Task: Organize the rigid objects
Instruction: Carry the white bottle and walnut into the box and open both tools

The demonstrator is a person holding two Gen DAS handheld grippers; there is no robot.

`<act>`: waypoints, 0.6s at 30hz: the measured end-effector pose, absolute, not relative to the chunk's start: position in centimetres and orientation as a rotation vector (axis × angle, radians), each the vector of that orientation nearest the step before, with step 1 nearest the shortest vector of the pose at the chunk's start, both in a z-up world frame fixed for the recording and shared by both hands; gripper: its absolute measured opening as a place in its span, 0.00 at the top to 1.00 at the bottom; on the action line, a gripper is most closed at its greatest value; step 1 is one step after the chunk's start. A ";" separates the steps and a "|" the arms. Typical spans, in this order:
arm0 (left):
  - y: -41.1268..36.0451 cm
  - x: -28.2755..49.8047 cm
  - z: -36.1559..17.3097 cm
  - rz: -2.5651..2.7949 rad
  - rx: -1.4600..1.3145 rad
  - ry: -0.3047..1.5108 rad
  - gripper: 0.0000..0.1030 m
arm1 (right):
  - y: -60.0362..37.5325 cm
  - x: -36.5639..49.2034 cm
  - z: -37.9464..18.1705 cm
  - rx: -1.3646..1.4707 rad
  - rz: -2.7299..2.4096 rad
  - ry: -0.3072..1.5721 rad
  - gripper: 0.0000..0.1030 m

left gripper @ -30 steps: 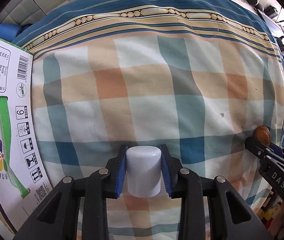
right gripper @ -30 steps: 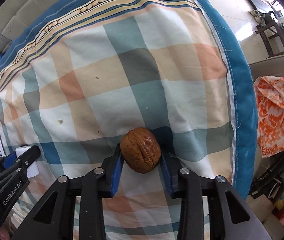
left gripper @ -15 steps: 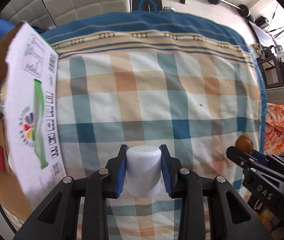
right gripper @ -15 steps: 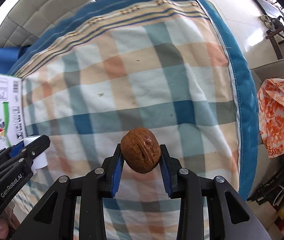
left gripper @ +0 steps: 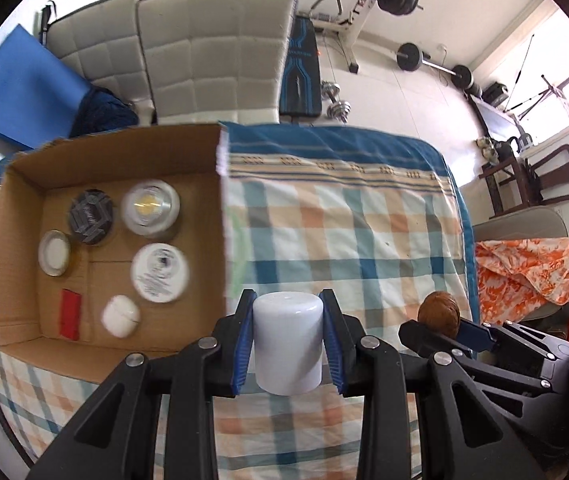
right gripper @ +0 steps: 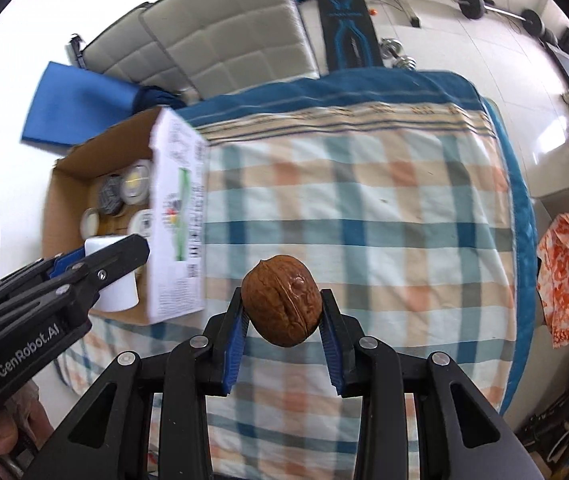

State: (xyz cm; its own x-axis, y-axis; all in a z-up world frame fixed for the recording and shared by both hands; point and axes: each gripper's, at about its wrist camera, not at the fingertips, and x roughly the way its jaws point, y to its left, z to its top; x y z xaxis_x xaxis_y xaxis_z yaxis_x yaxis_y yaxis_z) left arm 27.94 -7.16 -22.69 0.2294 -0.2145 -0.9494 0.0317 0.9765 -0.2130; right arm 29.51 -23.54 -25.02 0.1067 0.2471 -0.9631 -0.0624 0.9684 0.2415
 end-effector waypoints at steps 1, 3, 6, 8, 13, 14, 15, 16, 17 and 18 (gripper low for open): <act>-5.7 27.9 -22.2 -0.160 -0.162 1.319 0.72 | -22.0 29.3 -24.3 0.148 0.238 1.440 0.65; -2.8 28.0 -21.8 -0.141 -0.166 1.306 0.72 | -19.6 29.2 -23.6 0.149 0.257 1.433 0.65; 1.1 27.9 -21.5 -0.109 -0.169 1.298 0.72 | -15.1 29.0 -23.1 0.143 0.280 1.433 0.65; 3.4 27.9 -21.9 -0.093 -0.172 1.305 0.72 | -12.5 29.0 -23.4 0.148 0.289 1.444 0.65; 8.3 28.5 -24.0 -0.070 -0.172 1.338 0.72 | -7.0 29.4 -26.1 0.157 0.287 1.493 0.65; 9.1 28.8 -24.8 -0.066 -0.169 1.350 0.72 | -6.2 29.4 -26.8 0.163 0.286 1.506 0.65; 9.7 29.0 -25.4 -0.066 -0.166 1.361 0.72 | -5.3 29.4 -27.5 0.162 0.279 1.520 0.65; 10.4 29.2 -26.3 -0.069 -0.168 1.378 0.72 | -4.6 29.6 -28.6 0.159 0.266 1.533 0.65; 10.8 29.4 -27.0 -0.072 -0.170 1.390 0.72 | -4.0 29.6 -29.4 0.157 0.258 1.543 0.65; 11.3 29.8 -28.3 -0.077 -0.173 1.410 0.72 | -3.4 29.7 -30.6 0.156 0.245 1.562 0.65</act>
